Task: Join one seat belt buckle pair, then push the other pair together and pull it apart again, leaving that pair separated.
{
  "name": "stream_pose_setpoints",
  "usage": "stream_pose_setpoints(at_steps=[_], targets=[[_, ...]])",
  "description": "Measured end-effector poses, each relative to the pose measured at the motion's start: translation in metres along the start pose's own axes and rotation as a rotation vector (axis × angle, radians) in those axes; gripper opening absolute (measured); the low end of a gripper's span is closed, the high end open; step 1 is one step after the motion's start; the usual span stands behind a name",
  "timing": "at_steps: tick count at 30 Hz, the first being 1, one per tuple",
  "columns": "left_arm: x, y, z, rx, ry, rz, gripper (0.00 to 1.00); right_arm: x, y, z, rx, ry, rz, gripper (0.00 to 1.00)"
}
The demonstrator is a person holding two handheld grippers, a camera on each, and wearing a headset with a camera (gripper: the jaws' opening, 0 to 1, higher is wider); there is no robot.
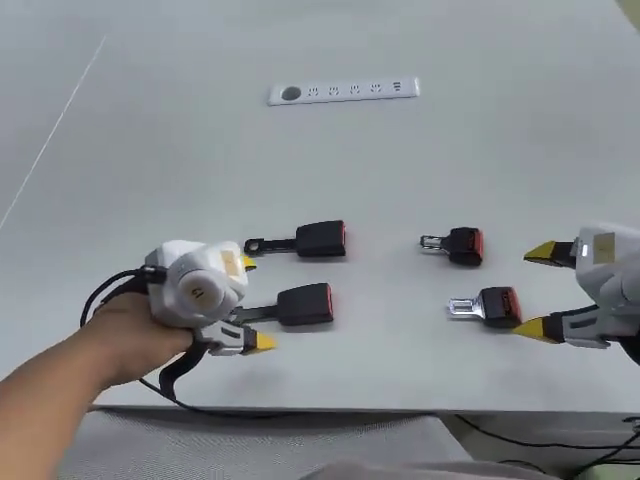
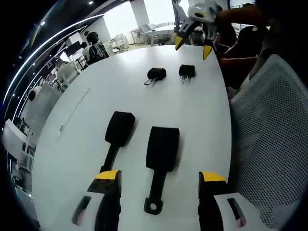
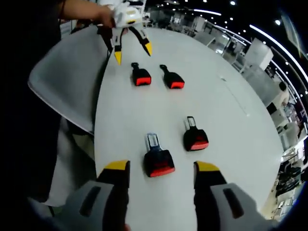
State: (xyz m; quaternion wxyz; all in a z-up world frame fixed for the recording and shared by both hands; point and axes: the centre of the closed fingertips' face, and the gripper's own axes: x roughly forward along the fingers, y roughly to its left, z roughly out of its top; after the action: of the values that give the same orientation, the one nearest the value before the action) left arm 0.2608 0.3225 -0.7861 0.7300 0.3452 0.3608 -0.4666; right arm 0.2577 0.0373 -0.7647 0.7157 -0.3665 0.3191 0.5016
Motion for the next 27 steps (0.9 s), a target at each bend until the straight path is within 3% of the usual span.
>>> stream_pose_setpoints(at_steps=[7, 11, 22, 27], targets=[[0.018, 0.0, 0.004, 0.027, 0.023, -0.049, 0.61, 0.02, 0.006, -0.004, -0.003, 0.016, 0.082, 0.44], [0.028, 0.0, 0.004, 0.013, 0.04, -0.074, 0.58, 0.029, 0.006, -0.006, 0.043, 0.016, 0.128, 0.39], [0.046, -0.003, 0.003, 0.035, 0.072, -0.138, 0.5, 0.045, 0.008, -0.023, -0.003, 0.09, 0.198, 0.37], [0.049, -0.005, 0.004, 0.049, 0.073, -0.166, 0.45, 0.048, 0.009, -0.024, -0.024, 0.1, 0.209, 0.35]])
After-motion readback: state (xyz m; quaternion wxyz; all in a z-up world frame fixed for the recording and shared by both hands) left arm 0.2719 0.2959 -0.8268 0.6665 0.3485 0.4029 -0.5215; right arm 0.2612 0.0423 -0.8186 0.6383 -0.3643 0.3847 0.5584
